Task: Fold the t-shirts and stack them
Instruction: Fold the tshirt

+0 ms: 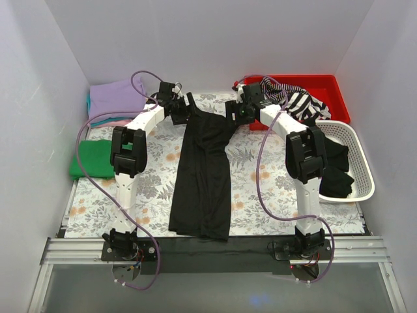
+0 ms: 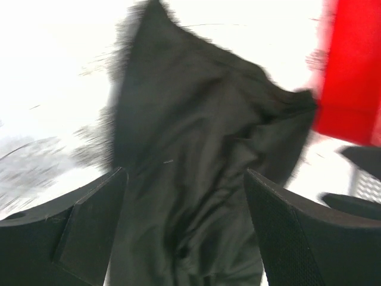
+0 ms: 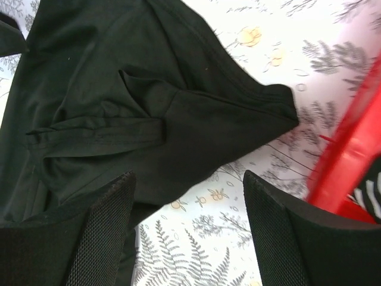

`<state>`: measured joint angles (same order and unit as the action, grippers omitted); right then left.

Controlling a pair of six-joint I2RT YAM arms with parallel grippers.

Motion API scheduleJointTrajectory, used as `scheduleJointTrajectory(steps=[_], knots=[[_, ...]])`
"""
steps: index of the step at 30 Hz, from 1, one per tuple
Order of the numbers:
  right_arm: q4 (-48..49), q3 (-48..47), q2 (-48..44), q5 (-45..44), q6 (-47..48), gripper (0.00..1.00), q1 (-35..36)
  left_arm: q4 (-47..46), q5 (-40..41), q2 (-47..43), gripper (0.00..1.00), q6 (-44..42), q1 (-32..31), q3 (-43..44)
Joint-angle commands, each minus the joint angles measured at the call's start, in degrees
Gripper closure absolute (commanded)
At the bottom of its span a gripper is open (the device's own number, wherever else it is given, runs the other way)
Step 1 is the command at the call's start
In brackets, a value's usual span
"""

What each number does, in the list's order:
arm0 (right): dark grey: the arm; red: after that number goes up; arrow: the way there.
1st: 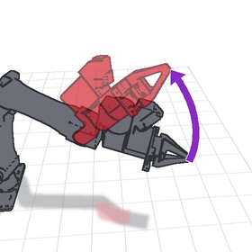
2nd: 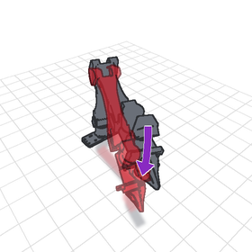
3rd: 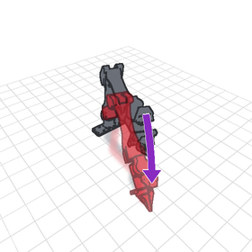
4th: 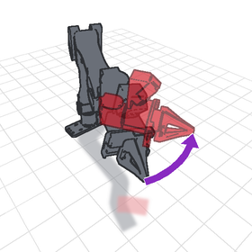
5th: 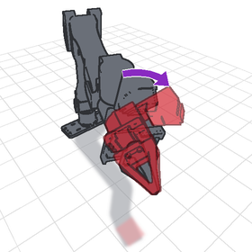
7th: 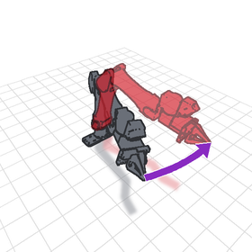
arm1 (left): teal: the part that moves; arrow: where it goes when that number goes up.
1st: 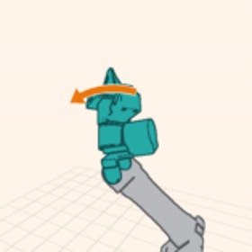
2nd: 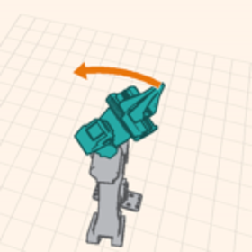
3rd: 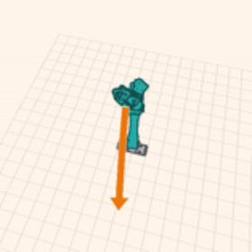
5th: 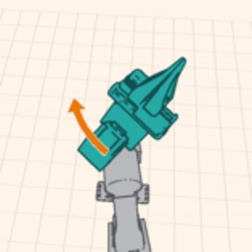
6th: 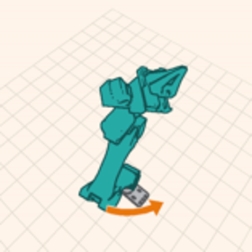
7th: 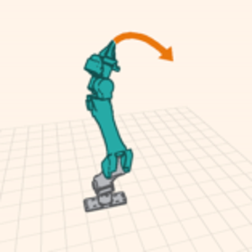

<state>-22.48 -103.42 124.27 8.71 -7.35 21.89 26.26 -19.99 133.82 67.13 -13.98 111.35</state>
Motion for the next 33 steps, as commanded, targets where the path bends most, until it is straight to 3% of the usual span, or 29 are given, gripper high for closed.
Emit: scheduleJointTrajectory(steps=[1,7,15,21,25,33], knots=[[3.4,-1.44,1.5,5.44,-1.78,0.23,-0.09,-3.84,-10.23,-0.32,0.22,-0.61,-0.88,4.4],[4.99,-0.82,3.88,7.72,-2.58,0.23,-0.36,-7.89,-17.71,2.31,0.22,0.98,-0.88,7.91],[6.83,2.69,0.19,8.17,-1.87,0.24,-0.18,-7.63,-25.71,11.19,0.24,4.59,-0.88,10.9],[7.63,6.46,-4.73,8.78,-0.12,0.24,-0.27,-6.66,-21.86,14.98,0.25,3.36,-0.88,10.47],[7.89,9.1,-8.77,8.43,1.02,0.24,-0.09,-5.52,-11.33,13.14,0.25,1.16,-0.53,8.02],[7.81,7.01,-7.03,8.26,-0.72,0.24,-0.18,-7.01,-4.01,9.01,0.24,0.37,1.32,3.53]])
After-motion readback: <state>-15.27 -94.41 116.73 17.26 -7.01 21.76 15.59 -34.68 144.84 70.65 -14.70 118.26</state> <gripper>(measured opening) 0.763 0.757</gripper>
